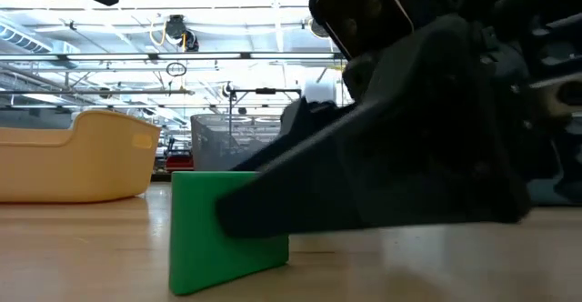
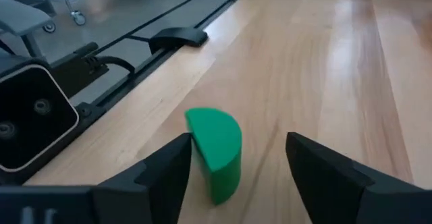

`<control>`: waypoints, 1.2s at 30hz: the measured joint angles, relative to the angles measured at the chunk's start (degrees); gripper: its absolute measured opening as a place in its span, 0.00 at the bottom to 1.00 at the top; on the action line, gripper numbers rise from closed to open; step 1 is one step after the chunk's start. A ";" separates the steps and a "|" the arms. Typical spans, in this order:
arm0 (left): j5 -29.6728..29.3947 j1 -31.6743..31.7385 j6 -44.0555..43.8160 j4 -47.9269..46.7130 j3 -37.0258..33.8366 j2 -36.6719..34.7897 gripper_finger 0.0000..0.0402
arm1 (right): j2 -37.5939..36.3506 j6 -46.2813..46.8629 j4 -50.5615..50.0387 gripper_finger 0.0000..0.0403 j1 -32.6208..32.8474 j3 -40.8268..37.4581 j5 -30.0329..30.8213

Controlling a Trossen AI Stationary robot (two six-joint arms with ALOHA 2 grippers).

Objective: Sort & place blocks by color
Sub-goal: Put the green half circle block into the dark blue bin

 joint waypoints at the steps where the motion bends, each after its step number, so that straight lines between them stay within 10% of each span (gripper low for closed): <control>1: 0.00 0.00 0.00 0.00 0.00 0.00 0.67 | 0.00 -0.60 0.04 0.56 0.00 0.19 0.00; 15: 0.02 0.00 0.15 -0.02 0.00 0.00 0.67 | -0.02 4.05 -2.15 0.15 -0.17 0.28 -2.99; 27: 0.04 0.00 0.42 -0.07 0.00 0.00 0.67 | -4.18 7.02 -3.86 0.15 -0.44 0.28 -2.94; 36: 0.04 0.14 0.52 -0.07 0.00 0.00 0.67 | -19.65 5.16 -27.44 0.15 -3.15 0.26 -2.38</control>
